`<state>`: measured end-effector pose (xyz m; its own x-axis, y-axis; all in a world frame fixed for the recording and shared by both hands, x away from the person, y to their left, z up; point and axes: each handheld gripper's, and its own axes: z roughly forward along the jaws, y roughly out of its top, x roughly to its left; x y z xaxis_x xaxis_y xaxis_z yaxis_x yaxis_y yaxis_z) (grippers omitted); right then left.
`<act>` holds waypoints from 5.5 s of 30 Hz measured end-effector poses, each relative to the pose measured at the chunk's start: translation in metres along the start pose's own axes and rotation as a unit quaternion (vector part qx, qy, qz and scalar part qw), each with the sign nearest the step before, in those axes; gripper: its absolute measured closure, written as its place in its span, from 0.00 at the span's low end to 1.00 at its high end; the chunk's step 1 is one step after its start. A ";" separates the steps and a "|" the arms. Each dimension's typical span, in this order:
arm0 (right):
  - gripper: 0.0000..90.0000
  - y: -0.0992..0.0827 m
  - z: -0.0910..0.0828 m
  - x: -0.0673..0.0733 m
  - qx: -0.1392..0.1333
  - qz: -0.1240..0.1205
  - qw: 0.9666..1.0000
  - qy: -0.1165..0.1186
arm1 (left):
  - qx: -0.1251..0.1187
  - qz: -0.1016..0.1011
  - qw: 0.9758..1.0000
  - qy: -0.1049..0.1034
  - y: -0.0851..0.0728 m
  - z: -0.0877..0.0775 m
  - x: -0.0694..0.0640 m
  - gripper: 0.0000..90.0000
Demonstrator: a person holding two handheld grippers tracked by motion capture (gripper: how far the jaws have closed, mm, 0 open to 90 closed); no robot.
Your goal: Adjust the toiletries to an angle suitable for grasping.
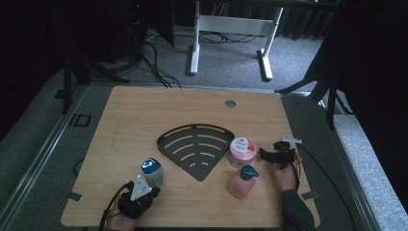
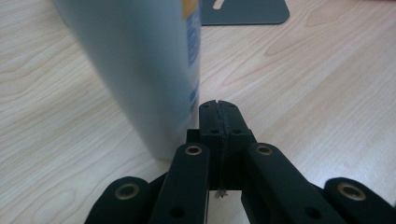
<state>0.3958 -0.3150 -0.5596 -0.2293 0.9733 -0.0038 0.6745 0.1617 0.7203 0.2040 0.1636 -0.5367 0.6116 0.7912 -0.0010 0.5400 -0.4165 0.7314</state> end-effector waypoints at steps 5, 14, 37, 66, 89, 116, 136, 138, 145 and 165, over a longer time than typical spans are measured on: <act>0.15 0.000 0.000 0.000 0.000 0.000 1.000 0.000 | 0.007 0.001 1.000 0.009 0.001 0.007 0.001 1.00; 0.15 0.000 0.000 0.000 0.000 -0.001 1.000 0.001 | 0.005 -0.002 1.000 0.022 0.007 0.017 0.007 1.00; 0.15 0.000 0.000 0.000 0.000 -0.002 1.000 0.002 | 0.003 0.031 0.998 0.057 0.030 0.048 0.019 1.00; 0.15 0.000 0.000 0.000 0.000 -0.002 1.000 0.002 | 0.018 0.052 0.996 0.074 0.054 0.076 0.046 1.00; 0.16 -0.001 -0.001 0.002 -0.001 -0.003 1.000 0.002 | 0.010 0.046 0.997 0.055 0.057 0.067 0.043 0.97; 0.98 -0.033 -0.064 0.033 0.041 -0.055 0.990 0.121 | 0.014 0.012 0.999 0.046 0.034 0.057 0.036 0.85; 1.00 -0.052 -0.089 0.061 0.041 -0.093 0.984 0.148 | 0.017 0.007 0.999 0.042 0.032 0.059 0.036 0.84; 1.00 -0.052 -0.088 0.062 0.043 -0.093 0.982 0.156 | 0.016 0.006 0.999 0.043 0.032 0.059 0.035 0.85; 1.00 -0.054 -0.089 0.074 0.047 -0.110 0.980 0.162 | 0.016 0.006 0.999 0.041 0.032 0.059 0.035 0.85; 1.00 -0.057 -0.094 0.098 0.045 -0.123 0.970 0.202 | 0.015 0.006 0.999 0.039 0.033 0.059 0.034 0.86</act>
<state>0.2684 -0.2439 -0.5360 -0.6360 0.7627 0.1175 0.6189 0.4132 0.6680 0.2766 0.1502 -0.5529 0.5724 0.8176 0.0620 0.5508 -0.4394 0.7096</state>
